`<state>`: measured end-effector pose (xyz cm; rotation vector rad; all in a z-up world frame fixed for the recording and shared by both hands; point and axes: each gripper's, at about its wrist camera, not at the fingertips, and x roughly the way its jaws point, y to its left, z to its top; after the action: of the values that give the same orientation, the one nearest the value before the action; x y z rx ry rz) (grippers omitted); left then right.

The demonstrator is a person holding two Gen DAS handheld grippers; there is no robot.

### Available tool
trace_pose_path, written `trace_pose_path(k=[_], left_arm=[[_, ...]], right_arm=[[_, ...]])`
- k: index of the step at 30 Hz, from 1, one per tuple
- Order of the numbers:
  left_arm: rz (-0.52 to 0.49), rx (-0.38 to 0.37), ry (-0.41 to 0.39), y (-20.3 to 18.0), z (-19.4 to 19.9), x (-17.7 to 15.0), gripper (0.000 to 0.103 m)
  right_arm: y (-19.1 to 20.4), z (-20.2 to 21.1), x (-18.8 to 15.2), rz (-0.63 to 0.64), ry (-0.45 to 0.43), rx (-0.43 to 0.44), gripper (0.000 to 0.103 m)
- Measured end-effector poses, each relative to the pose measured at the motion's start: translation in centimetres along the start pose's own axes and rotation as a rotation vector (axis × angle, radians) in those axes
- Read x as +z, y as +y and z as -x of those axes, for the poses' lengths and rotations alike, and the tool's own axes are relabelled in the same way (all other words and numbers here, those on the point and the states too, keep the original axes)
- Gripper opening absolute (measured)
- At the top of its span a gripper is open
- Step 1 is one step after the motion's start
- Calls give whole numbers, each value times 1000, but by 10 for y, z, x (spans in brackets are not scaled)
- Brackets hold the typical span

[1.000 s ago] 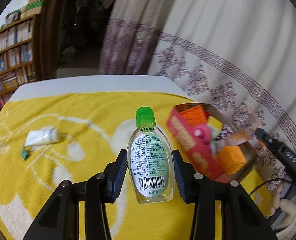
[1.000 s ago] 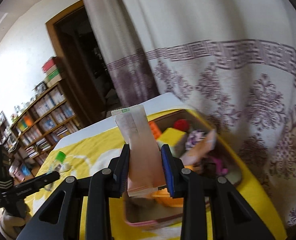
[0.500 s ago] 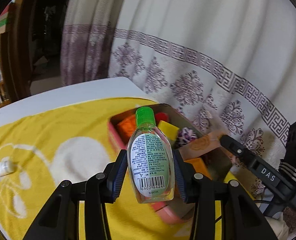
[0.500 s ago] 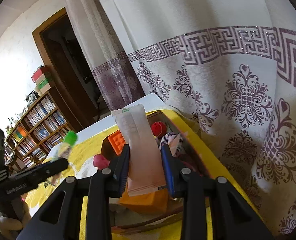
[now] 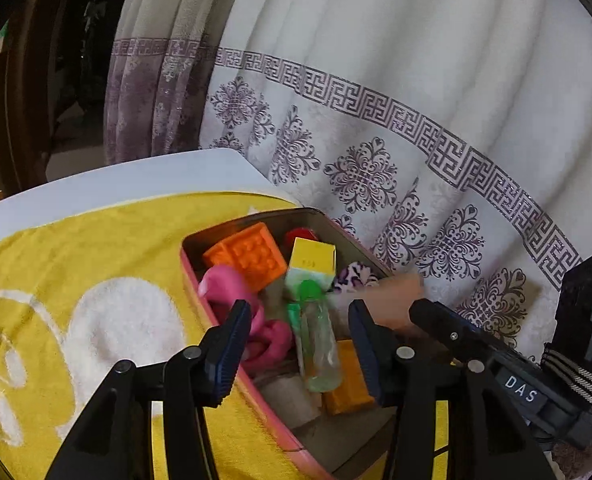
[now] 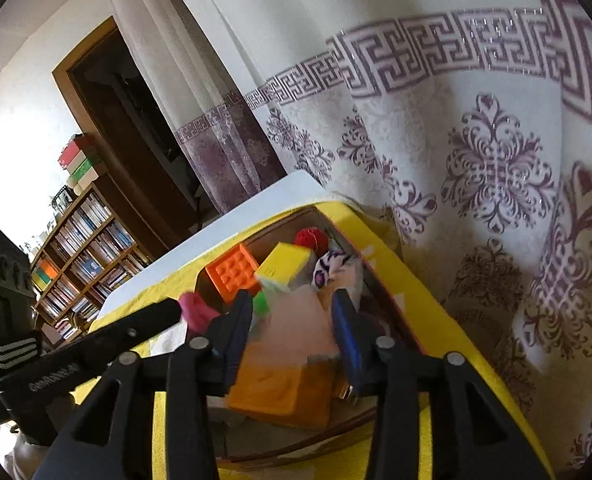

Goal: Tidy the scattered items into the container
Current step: 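Open both grippers to drop the bottle and pink packet into the tin, then move both grippers back over the towel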

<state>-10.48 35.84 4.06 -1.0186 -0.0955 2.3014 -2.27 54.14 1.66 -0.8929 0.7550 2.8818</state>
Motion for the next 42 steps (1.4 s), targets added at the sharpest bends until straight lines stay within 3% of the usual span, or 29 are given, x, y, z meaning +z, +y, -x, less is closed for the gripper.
trace_pose_path(k=[15,17,18,19,32,36,42], left_arm=[[41,42,24,23,13,-10,52],[56,53,26,30,16,-12,59],[66,63,21,34,20,-14,71],[74,75,10,37,23,-15,76],[219,174,-6,112,64,-35,76],[250,204,-23,134,81,-43,77],[285,265,-42,175,111,-57,77]], right_arm=[[6,7,-3,9,-23,-6,46],[9,8,-3,13,-26,-1,48],[11,10,-4,18,-31,2,52],[14,10,-4,22,-34,5,55],[73,13,-25,118,-9,84,57],[91,13,-29,148,-2,100,68],[127,7,-39,207,22,127,75]])
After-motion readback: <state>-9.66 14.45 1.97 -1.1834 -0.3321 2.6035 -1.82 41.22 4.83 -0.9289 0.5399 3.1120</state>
